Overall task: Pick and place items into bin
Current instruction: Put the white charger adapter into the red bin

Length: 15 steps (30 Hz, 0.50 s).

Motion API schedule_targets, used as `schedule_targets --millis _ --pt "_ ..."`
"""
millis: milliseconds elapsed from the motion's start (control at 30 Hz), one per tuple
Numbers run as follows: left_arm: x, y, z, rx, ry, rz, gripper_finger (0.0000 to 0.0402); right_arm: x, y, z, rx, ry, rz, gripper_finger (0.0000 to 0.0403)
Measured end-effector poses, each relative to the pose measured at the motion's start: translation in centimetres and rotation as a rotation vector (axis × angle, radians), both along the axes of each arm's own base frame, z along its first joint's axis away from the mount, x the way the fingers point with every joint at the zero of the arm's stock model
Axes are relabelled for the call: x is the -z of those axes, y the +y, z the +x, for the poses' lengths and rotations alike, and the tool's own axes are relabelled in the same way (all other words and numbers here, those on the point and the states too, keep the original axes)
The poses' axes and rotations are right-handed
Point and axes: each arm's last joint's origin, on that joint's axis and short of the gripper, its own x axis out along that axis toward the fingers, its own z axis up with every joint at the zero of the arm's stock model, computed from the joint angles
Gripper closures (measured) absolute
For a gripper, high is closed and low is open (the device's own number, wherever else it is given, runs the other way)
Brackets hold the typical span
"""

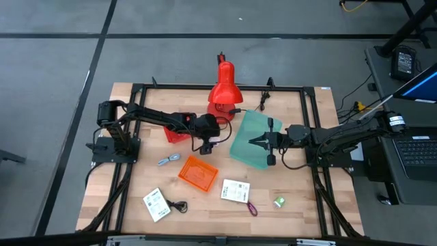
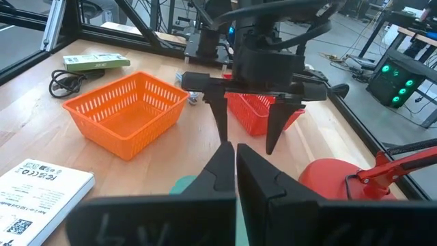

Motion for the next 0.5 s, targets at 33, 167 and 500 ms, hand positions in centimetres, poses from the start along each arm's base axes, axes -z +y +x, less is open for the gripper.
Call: schedule_targets --millis 33,167,500 --pt "0.0 0.0 0.0 0.000 0.005 0.000 0.0118 0.0 0.0 0.0 0.000 0.000 0.000 0.0402" --pt "0.7 0.0 0.1 0.000 0.021 -0.003 0.0118 -0.1 0.0 0.0 0.000 -0.009 0.000 0.0402" --pt "2.1 0.3 2.3 0.057 0.151 0.014 0.0119 -0.1 0.0 0.0 -0.001 -0.014 -0.003 0.0402"
